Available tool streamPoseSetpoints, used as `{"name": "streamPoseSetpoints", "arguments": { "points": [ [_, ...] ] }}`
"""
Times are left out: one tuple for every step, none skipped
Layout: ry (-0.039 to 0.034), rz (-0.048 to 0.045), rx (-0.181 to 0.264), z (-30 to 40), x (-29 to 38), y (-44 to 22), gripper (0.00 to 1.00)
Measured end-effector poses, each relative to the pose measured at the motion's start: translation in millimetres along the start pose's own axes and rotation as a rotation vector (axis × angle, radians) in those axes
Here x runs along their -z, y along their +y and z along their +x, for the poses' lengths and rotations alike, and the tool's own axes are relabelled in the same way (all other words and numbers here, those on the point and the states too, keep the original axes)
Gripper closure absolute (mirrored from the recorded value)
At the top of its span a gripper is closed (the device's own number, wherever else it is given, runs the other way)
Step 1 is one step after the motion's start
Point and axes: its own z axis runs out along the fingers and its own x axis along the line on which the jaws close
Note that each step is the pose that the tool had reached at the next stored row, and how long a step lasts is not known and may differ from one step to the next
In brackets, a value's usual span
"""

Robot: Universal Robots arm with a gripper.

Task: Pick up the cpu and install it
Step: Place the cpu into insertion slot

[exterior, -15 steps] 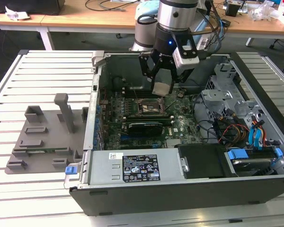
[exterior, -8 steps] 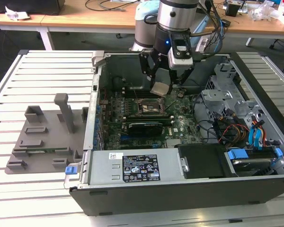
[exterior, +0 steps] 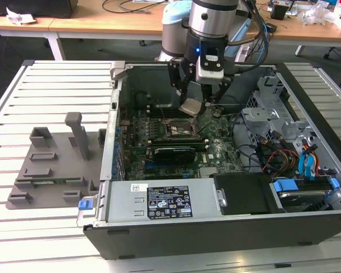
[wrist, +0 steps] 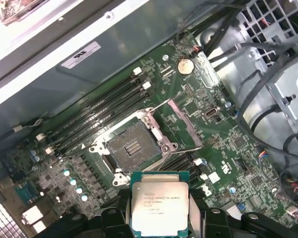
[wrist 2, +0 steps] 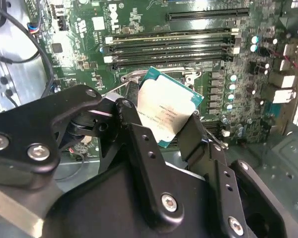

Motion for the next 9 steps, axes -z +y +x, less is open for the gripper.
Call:
{"name": "streamPoseSetpoints", "arguments": {
  "points": [
    [0.001, 0.0, -0.013, 0.0, 0.0, 0.0, 0.45],
    [0.0027, 0.0, -0.036, 0.0, -0.1, 0.0, 0.45],
    [0.0037, 0.0, -0.05, 0.0, -0.1, 0.0, 0.45],
    [0.0046, -0.0001, -0.062, 0.0, -0.2, 0.0, 0.45],
    [0.0062, 0.0, -0.084, 0.0, -0.2, 0.0, 0.45],
    [0.0077, 0.0001, -0.105, 0.0, -0.3, 0.0, 0.45],
    [0.0085, 0.0, -0.116, 0.0, -0.3, 0.0, 0.45],
    [0.0106, 0.0002, -0.146, 0.0, -0.4, 0.0, 0.45],
    [0.0126, 0.0004, -0.174, 0.0, -0.5, 0.0, 0.45]
  ]
}}
